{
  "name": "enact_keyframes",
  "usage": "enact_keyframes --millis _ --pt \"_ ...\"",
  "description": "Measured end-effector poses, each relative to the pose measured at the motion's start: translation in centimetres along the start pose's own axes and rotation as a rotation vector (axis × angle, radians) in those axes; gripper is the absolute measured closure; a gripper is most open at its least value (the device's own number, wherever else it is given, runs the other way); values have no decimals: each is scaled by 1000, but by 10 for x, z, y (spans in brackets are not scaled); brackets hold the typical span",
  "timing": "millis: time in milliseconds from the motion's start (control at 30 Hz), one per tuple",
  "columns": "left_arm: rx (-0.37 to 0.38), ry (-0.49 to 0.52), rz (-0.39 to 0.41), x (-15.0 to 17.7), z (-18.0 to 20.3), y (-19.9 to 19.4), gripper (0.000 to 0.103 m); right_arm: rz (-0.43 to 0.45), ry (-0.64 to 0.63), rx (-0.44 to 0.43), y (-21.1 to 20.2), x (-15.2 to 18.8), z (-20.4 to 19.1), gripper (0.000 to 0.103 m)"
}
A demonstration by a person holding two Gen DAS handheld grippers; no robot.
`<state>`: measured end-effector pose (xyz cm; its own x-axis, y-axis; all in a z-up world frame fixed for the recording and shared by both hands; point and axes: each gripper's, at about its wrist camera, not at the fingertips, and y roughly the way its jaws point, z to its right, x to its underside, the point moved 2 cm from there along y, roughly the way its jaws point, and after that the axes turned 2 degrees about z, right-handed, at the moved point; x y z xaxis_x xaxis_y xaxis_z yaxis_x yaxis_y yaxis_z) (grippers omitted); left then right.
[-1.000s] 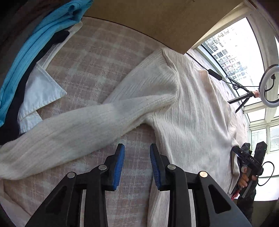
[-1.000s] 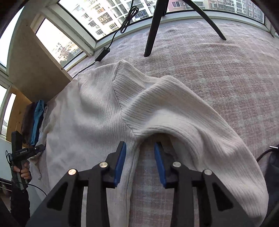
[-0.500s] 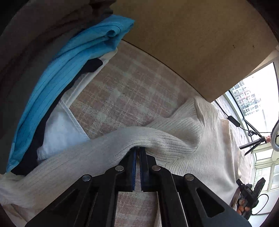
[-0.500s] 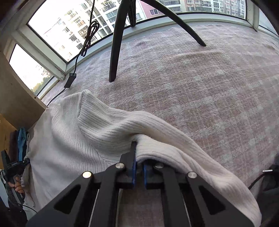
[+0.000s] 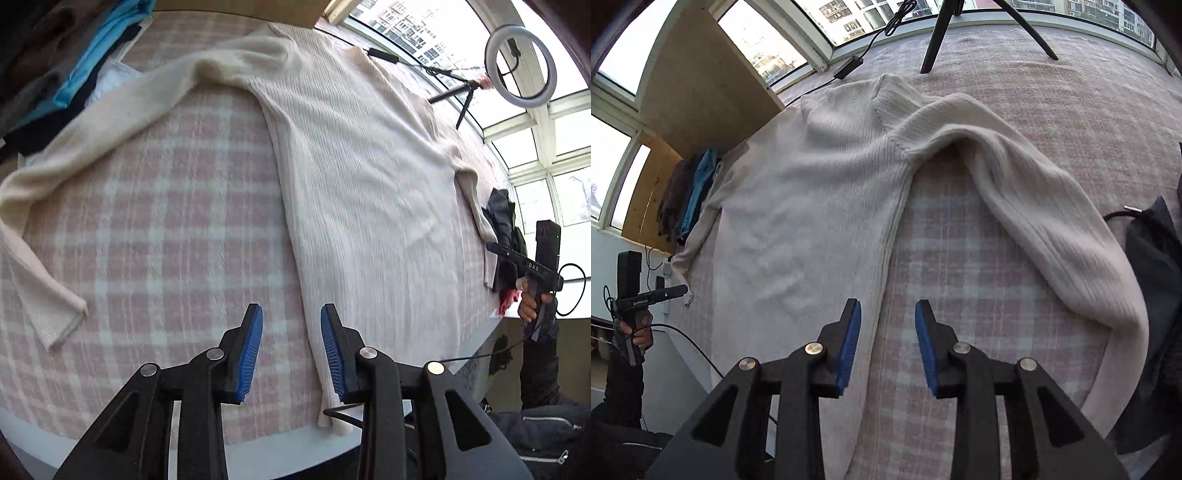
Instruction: Fold clothes
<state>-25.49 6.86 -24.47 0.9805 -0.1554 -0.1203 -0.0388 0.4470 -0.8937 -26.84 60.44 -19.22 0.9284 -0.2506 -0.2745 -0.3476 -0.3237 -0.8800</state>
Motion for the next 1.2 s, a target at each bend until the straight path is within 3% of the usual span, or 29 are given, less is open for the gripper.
enact_keyframes --millis 167,267,333,600,700,767,833,967,1067,1200 --pt "-21 124 -55 65 25 19 74 -40 5 40 5 90 -19 73" --pt "-59 217 -67 90 35 28 79 -47 -6 57 12 118 -31 73" --pt "-75 272 -56 94 43 32 85 -52 -28 83 19 126 -39 73" --pt "-180 489 -24 99 78 53 85 -67 -78 141 34 134 -53 73" --pt "-191 537 -13 100 88 55 96 -68 -102 170 39 135 -57 73" --pt "-194 524 -15 98 89 54 99 -63 -131 183 40 136 -60 76" --pt "-179 468 -11 95 83 44 99 -61 -125 171 40 135 -59 98" --pt "-81 328 55 93 64 -4 101 -31 -63 167 25 131 -50 99" --pt "-98 281 43 94 41 -13 101 -28 -34 181 18 132 -43 99" --pt "-134 243 11 97 17 4 103 -82 -41 190 31 137 -47 97"
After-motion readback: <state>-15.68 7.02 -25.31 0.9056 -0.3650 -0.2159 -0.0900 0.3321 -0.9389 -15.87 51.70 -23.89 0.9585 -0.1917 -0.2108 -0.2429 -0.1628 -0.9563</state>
